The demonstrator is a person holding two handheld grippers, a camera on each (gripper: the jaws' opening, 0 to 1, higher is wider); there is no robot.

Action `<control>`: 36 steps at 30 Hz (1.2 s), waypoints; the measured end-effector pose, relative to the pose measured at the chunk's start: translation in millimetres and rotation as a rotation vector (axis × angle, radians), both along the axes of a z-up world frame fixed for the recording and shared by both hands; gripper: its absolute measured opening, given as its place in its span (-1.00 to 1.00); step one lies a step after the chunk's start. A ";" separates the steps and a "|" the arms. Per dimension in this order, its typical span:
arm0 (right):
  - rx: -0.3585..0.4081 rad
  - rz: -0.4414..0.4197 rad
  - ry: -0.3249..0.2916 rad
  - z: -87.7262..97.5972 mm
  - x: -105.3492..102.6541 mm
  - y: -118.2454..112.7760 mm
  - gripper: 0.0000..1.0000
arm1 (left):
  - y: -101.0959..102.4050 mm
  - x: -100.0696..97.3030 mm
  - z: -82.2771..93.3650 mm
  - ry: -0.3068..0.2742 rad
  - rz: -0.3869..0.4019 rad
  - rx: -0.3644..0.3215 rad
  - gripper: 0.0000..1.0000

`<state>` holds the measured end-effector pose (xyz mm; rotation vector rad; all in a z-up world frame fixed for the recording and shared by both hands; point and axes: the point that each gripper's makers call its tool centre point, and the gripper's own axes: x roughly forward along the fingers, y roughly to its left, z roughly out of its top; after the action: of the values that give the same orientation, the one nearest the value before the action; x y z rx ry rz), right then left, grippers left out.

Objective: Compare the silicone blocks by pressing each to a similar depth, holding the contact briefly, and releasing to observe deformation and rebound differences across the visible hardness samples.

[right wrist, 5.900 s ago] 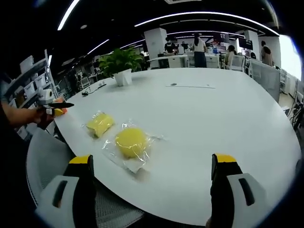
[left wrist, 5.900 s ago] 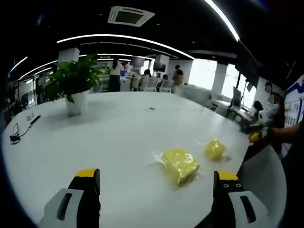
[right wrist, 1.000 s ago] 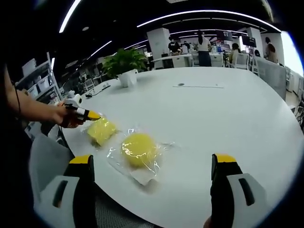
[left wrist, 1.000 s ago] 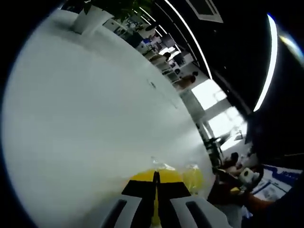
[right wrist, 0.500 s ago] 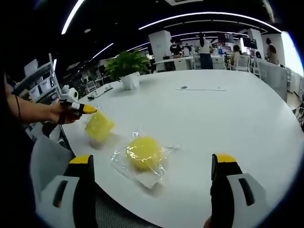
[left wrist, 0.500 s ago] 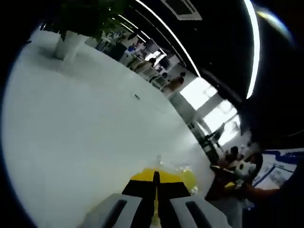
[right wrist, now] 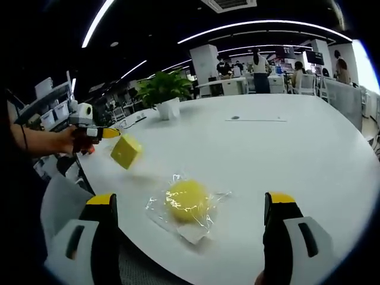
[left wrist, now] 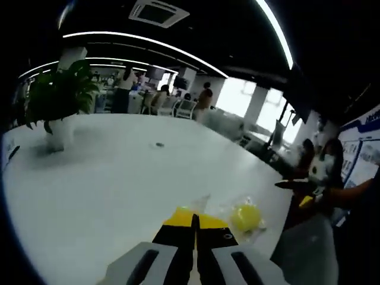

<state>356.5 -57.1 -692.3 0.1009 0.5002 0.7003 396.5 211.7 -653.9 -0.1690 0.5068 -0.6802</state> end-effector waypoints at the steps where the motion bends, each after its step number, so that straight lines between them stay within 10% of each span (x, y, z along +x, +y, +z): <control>1: 0.003 0.003 -0.006 1.0 0.9 -0.7 0.93 | -1.8 0.9 5.0 -0.010 -0.006 -0.016 -1.00; 36: 0.072 0.046 -0.096 26.5 40.3 4.8 0.93 | -47.6 30.3 84.6 -0.201 -0.189 -0.031 -1.00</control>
<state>396.8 -52.3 -665.8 0.1224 0.3861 0.7646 426.9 164.1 -569.2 -0.0804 0.3215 -0.8803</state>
